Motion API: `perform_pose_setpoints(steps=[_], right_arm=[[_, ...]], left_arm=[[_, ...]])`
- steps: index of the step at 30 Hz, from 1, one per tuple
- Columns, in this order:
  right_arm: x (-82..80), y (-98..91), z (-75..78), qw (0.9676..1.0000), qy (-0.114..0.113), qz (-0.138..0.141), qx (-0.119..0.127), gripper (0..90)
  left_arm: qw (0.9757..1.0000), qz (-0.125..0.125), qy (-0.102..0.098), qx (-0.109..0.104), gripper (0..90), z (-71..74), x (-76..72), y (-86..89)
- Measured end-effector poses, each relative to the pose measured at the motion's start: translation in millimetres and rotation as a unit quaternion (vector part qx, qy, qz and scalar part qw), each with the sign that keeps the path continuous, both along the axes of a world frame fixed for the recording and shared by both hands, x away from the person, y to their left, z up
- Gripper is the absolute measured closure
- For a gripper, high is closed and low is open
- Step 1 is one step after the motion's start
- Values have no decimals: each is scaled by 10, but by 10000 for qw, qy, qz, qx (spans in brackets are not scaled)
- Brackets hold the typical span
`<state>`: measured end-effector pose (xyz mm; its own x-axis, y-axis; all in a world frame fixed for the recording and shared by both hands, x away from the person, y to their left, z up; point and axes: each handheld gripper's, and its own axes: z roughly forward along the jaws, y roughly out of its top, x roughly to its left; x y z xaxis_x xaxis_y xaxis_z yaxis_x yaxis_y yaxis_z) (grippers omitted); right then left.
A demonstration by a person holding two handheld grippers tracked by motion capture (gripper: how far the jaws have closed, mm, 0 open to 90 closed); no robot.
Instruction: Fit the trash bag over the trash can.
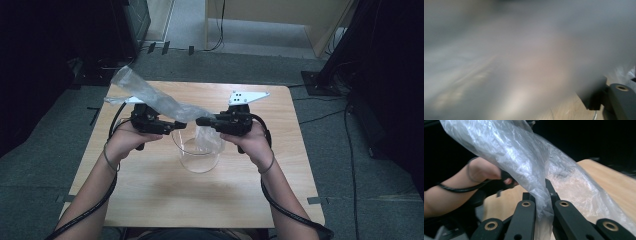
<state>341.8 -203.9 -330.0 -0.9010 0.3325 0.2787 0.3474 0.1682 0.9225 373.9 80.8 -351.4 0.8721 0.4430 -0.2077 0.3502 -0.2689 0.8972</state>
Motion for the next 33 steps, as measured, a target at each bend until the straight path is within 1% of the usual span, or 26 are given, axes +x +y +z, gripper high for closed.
perform_pose_setpoints(steps=[2, 3, 5, 6, 7, 8, 10, 11, 13, 14, 17, 19, 20, 21, 24, 26, 29, 33], right_arm=[[9, 0, -22, 9998, 102, 160, 12, 898], [12, 1, -30, 9997, 117, 196, 33, 898], [20, 2, -44, 9991, 230, 323, 128, 898], [21, 1, -46, 9988, 269, 374, 167, 898], [28, 0, -50, 9980, 345, 482, 215, 898], [31, 0, -53, 9976, 376, 533, 245, 898], [36, 0, -62, 9960, 509, 665, 325, 897], [38, -1, -66, 9956, 550, 680, 324, 897], [53, -1, -85, 9963, 527, 637, 213, 898], [64, -3, -100, 9963, 560, 624, 194, 897], [97, 9, -158, 9967, 626, 519, 39, 897], [115, 21, -197, 9972, 631, 397, -98, 897], [125, 25, -214, 9973, 646, 337, -128, 897], [135, 28, -233, 9975, 639, 235, -188, 897], [153, 42, -269, 9972, 686, 126, -260, 897], [158, 71, -294, 9970, 681, 84, -365, 897], [155, 124, -328, 9965, 671, 68, -501, 896], [144, 204, -376, 9952, 639, 107, -733, 896]], left_arm=[[10000, 39, -49, -3, 294, -5, 21, 44], [9999, 82, -69, 7, 290, -13, 38, 73], [9998, 188, -46, 7, 285, -35, 76, 124], [9998, 188, -46, 7, 283, -35, 76, 124], [9996, 276, -17, -79, 275, -73, 114, 172], [9995, 280, -75, -99, 275, -97, 134, 196], [9994, 256, -185, -106, 276, -144, 159, 234], [9994, 215, -228, -140, 278, -159, 163, 243], [9992, 18, -300, -259, 280, -155, 148, 240], [9989, -93, -334, -319, 281, -137, 131, 226], [9968, -469, -435, -488, 282, -74, 59, 161], [9952, -695, -472, -506, 282, -38, 14, 118], [9952, -695, -472, -506, 281, -38, 14, 118], [9938, -888, -433, -511, 281, -12, -25, 76], [9920, -1089, -389, -511, 279, 14, -84, -13], [9912, -1189, -390, -442, 262, 19, -123, -84], [9910, -1229, -442, -296, 237, 24, -173, -175], [9915, -1169, -459, -331, 254, 45, -223, -264]])
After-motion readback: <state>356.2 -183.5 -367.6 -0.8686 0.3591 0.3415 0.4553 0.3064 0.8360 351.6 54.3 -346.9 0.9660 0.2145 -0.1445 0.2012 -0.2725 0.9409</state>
